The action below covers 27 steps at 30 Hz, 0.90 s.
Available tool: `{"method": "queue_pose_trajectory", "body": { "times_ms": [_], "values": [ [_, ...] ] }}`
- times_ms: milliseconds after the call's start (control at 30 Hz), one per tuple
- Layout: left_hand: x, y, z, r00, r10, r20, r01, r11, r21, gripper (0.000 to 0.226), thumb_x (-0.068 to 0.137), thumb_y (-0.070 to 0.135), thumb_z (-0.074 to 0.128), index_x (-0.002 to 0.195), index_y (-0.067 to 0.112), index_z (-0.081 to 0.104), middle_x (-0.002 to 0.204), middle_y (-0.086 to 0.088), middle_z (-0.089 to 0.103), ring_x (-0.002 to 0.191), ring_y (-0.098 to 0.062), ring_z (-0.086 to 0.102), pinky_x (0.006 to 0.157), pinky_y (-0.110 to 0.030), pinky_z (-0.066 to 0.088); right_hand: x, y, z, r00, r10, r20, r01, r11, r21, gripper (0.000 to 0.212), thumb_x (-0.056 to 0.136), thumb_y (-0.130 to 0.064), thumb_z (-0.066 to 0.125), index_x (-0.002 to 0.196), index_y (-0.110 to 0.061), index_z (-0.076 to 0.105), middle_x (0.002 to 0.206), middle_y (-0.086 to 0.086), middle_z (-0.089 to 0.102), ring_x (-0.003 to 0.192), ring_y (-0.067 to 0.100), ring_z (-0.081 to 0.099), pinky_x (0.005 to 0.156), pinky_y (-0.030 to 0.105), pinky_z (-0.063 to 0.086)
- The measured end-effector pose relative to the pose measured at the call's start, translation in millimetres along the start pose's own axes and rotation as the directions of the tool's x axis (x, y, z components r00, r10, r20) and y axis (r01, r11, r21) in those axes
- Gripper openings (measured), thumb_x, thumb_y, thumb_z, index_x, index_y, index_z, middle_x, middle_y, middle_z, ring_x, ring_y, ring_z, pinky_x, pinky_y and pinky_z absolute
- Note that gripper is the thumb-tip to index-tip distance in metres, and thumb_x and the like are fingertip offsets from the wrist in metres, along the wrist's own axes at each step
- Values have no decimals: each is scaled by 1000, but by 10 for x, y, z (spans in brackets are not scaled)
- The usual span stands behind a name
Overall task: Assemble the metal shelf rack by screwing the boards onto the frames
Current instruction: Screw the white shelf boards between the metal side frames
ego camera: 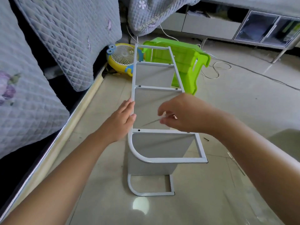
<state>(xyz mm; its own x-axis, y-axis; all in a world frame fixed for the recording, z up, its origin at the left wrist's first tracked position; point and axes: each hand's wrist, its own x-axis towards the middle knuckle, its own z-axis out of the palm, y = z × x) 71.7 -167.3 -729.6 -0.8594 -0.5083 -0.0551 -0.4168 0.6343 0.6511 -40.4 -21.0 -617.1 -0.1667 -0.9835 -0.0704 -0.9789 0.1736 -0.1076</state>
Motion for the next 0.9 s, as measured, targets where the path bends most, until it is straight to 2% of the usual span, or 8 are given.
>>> {"method": "queue_pose_trajectory", "body": {
  "times_ms": [167,333,433,500,633,733,800,900],
  "values": [
    [22,-63,68,1000,-9,-29,7,998,-67,49,101,18,28,148,14,14,156,6,5,143,-4,0,111,-15,1,96,42,105,948,-233,-218,255,964,79,10,67,-13,62,71,-9,70,61,3,66,56,21,62,52,27,47],
    [23,-120,81,1000,5,-29,-7,998,-69,50,101,20,27,148,16,12,157,6,3,143,-3,-1,107,-11,0,129,136,116,916,-221,-335,263,961,84,12,70,-13,60,73,-5,69,61,5,65,55,22,62,54,26,49],
    [35,-77,15,1000,15,5,-15,997,78,52,100,31,21,148,14,13,157,4,2,144,-6,-2,111,-19,5,49,348,167,890,-15,-456,108,978,178,13,71,-15,59,74,-6,67,54,-5,54,48,1,47,56,16,44],
    [66,8,-47,998,56,-8,-52,961,271,58,95,35,21,148,11,14,157,0,1,144,-10,-2,113,-28,9,-27,592,212,820,193,-539,-33,956,293,11,72,-15,62,74,-5,68,53,0,55,50,2,44,55,6,35],
    [119,229,-51,991,134,-10,-121,923,365,64,91,40,23,147,10,20,157,-3,1,145,-14,-2,114,-30,7,-308,1147,458,626,620,-473,-260,738,623,16,82,-13,66,79,2,66,55,0,49,46,6,41,54,20,36],
    [141,342,25,991,128,45,-135,890,436,67,91,46,22,148,11,17,157,-3,-2,145,-13,-5,114,-29,5,-499,1330,699,603,655,-456,-336,727,599,17,85,-16,63,83,-1,69,61,-16,51,52,-5,51,54,14,38],
    [239,366,41,997,66,34,-74,865,496,62,99,40,30,149,11,8,157,-3,-5,145,-14,-6,115,-30,5,-503,1329,750,595,667,-448,-305,704,642,21,83,-26,63,83,-6,68,65,-18,53,55,-5,54,59,21,46],
    [495,401,24,999,14,-39,9,841,541,63,98,36,33,148,6,7,157,-7,-1,145,-17,-1,114,-33,10,-306,1268,636,576,657,-487,-163,676,719,22,74,-38,54,83,-19,58,66,6,61,56,19,56,62,40,49]
  ]
}}
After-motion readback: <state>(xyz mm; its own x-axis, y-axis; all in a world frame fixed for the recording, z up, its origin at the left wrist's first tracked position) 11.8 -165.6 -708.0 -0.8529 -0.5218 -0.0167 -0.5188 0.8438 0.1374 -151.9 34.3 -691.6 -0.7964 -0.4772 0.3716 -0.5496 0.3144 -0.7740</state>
